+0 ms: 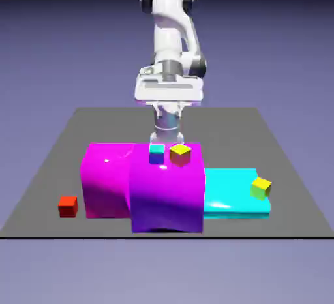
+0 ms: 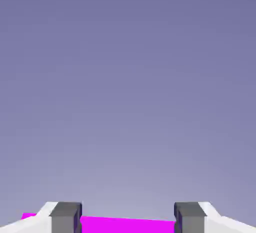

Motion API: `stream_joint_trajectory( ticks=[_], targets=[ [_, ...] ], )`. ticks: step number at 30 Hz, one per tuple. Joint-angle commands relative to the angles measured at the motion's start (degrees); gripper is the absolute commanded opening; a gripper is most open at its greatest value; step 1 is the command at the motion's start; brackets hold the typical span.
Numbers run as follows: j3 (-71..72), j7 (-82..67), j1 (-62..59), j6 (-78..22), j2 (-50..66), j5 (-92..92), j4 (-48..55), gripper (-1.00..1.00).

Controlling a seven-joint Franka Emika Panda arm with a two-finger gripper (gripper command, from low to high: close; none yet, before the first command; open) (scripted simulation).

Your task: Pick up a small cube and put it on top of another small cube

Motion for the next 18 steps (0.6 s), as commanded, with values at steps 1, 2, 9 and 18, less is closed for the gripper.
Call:
stream_joint_trajectory(
  ticks=[1, 2, 9, 18],
  targets=[
    [0.65, 0.6, -0.84, -1.47, 1.01, 0.78, 2.08, 0.0],
    [0.44, 1.52, -1.82, -3.35, 3.01, 1.83, 4.16, 0.0],
    [-1.07, 7.99, -8.75, -16.53, 16.99, 9.22, 18.69, 0.0],
    [-7.87, 15.78, -15.84, -30.78, 35.59, 17.51, 31.54, 0.0]
  ],
)
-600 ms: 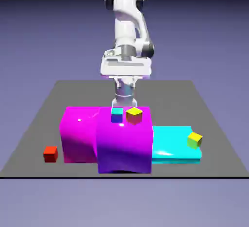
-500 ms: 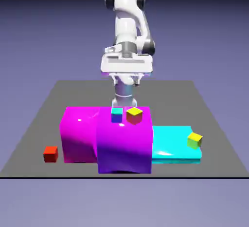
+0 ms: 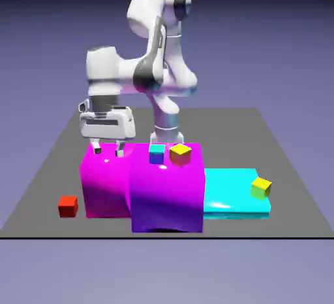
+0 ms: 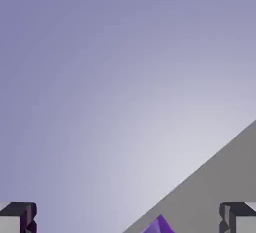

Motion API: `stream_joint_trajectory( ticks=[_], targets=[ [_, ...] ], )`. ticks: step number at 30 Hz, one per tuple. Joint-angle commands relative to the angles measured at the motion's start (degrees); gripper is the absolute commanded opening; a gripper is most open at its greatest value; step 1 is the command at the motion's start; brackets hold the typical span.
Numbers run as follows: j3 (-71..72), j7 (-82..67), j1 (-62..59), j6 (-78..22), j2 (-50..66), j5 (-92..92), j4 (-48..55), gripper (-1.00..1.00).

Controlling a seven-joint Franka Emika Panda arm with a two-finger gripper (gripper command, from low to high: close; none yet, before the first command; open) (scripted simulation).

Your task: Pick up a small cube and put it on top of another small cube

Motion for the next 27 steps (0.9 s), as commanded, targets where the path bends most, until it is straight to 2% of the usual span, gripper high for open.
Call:
stream_joint_trajectory(
  ticks=[1, 13, 16, 20, 21, 25, 27],
  targets=[
    [-0.83, 0.86, -0.25, -1.54, 2.08, 0.9, 1.34, 0.0],
    [-10.78, 11.14, -9.37, -20.06, 27.0, 11.72, 17.41, 0.0],
    [-13.14, 11.51, -9.2, -20.07, 28.6, 11.86, 16.12, 0.0],
    [-10.14, 8.74, -9.69, -13.09, 34.97, 16.0, 15.14, 0.0],
    [-10.14, 8.74, -9.69, -13.09, 34.97, 16.0, 15.14, -1.0],
    [-13.07, 11.45, -9.21, -19.91, 28.75, 11.96, 16.1, -1.0],
    [-15.94, 12.2, -5.19, -20.1, 29.7, 10.56, 16.03, -1.0]
  ],
)
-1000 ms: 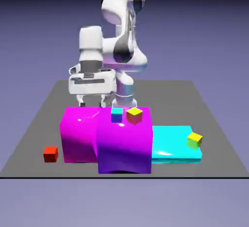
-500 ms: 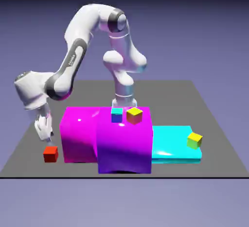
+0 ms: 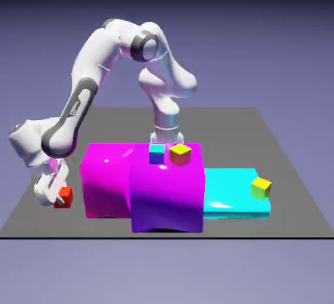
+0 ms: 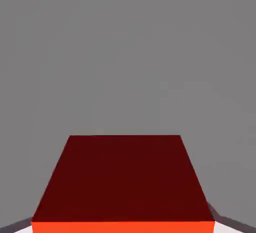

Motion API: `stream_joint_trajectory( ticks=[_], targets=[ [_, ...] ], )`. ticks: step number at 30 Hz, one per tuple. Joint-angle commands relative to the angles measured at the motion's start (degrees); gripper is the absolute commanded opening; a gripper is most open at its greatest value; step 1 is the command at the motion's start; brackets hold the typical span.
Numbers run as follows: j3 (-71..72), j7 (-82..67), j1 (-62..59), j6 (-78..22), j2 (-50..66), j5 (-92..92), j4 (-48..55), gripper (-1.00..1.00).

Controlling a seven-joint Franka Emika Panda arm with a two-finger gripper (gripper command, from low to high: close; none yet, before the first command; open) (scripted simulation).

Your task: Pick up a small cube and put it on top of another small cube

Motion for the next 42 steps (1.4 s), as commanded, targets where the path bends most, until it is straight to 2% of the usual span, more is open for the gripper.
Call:
stream_joint_trajectory(
  ticks=[1, 7, 23, 31, 39, 42],
  targets=[
    [-1.32, 1.0, 2.08, 0.79, 0.59, -2.5, 0.41, -1.0],
    [-9.18, 6.4, 14.54, 5.73, 4.15, -16.34, 2.88, -1.0],
    [18.29, -23.96, 46.06, 1.27, -4.35, -54.69, 1.74, -1.0],
    [34.9, -39.13, 33.86, -8.87, -11.3, -37.87, -3.22, -1.0],
    [48.5, -51.44, 41.06, -10.63, -15.78, -50.58, -3.61, -1.0],
    [46.67, -48.96, 40.97, -3.16, -11.79, -54.05, -7.75, -1.0]
  ],
)
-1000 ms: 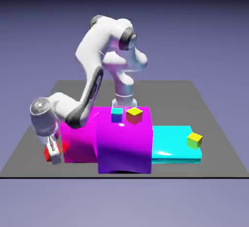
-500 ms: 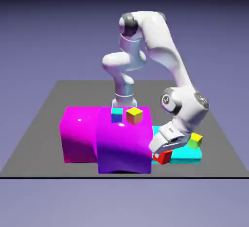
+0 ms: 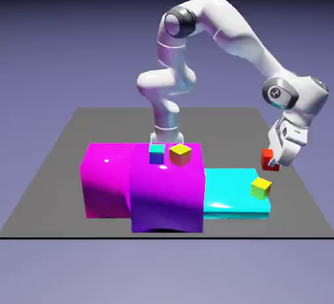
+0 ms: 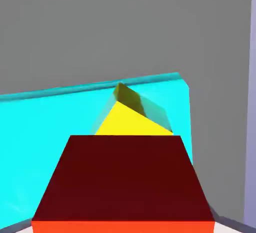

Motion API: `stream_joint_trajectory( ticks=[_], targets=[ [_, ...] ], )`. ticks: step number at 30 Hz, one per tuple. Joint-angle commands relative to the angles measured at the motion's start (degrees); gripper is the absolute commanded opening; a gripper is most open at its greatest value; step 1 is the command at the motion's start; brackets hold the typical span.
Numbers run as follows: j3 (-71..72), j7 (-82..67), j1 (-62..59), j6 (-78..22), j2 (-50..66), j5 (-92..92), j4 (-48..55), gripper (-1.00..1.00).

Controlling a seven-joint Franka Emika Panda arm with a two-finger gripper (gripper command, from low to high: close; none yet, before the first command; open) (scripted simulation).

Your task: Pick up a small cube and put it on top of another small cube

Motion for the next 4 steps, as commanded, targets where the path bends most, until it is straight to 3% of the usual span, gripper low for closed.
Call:
stream_joint_trajectory(
  ticks=[1, 2, 4],
  targets=[
    [-0.25, 0.42, -0.01, 1.02, 0.53, -0.65, -0.55, -1.0],
    [-0.25, 0.42, -0.01, 1.03, 0.53, -0.65, -0.55, 1.0],
    [0.36, -0.41, 0.02, -1.46, -0.8, 0.51, 0.83, 1.0]
  ],
)
